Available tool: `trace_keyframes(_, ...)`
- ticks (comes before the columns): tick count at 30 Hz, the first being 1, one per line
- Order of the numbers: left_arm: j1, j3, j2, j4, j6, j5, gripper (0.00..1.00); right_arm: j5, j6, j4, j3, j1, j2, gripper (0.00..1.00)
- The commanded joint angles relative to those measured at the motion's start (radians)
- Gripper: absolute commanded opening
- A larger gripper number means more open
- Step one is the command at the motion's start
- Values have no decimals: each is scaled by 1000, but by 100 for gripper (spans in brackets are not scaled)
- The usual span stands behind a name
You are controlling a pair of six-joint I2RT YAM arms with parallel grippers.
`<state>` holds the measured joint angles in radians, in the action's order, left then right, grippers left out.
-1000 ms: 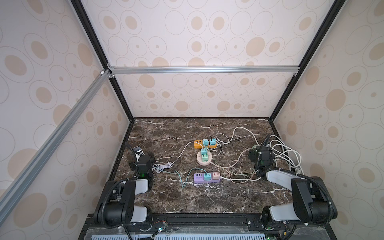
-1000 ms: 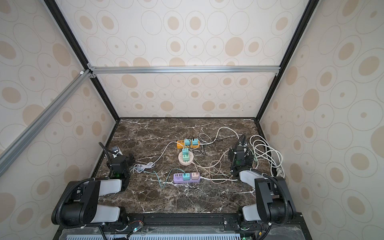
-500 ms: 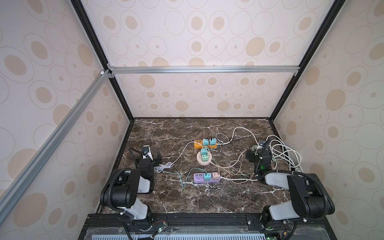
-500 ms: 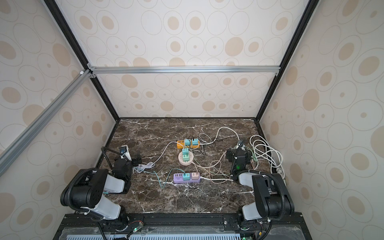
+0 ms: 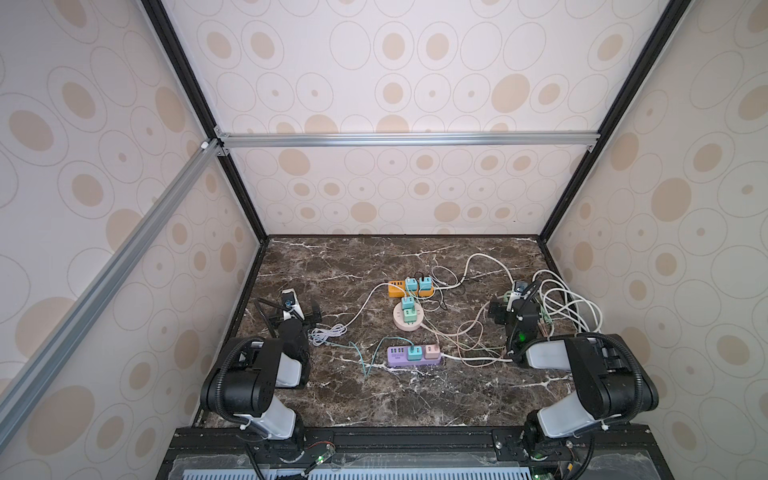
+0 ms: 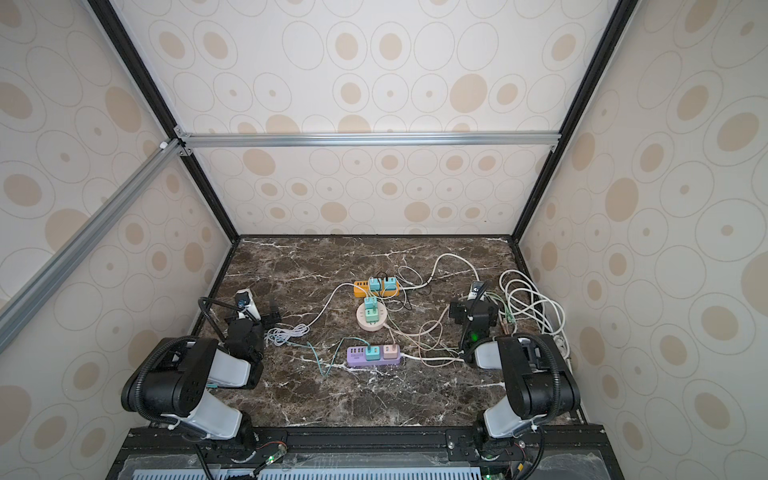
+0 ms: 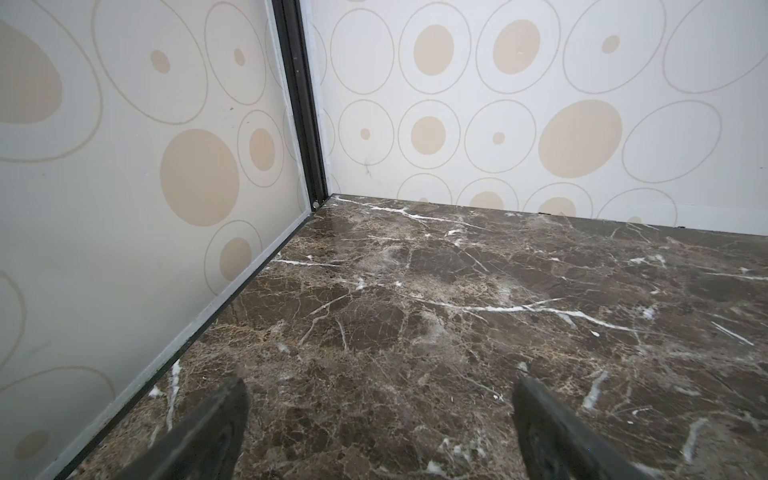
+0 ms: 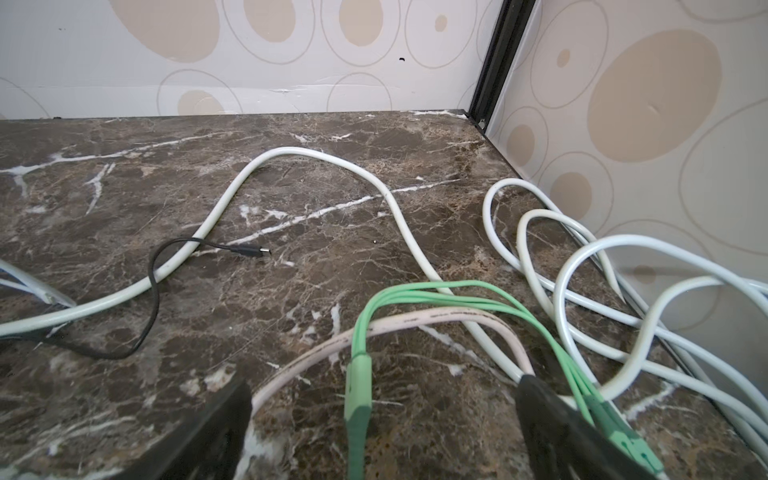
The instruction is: Insert the plug
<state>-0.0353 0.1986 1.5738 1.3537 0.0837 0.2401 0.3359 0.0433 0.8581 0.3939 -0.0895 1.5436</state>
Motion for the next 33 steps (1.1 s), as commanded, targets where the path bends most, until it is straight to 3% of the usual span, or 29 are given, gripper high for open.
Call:
trace_keyframes(1,-5,-1,3,50,-25,15,98,0,0,-24,12,4,-1,100)
trace_keyframes(9,-5,-1,3,50,-25,15,98,-3,-4,-24,11,4,-2,100)
trace_keyframes(15,-5,-2,3,50,-25,15,98,-275,-72,-70,36,31,-2,100)
trace_keyframes(33,-6,1,3,45,-28,11,98,-282,-74,-71,34,37,-4,100)
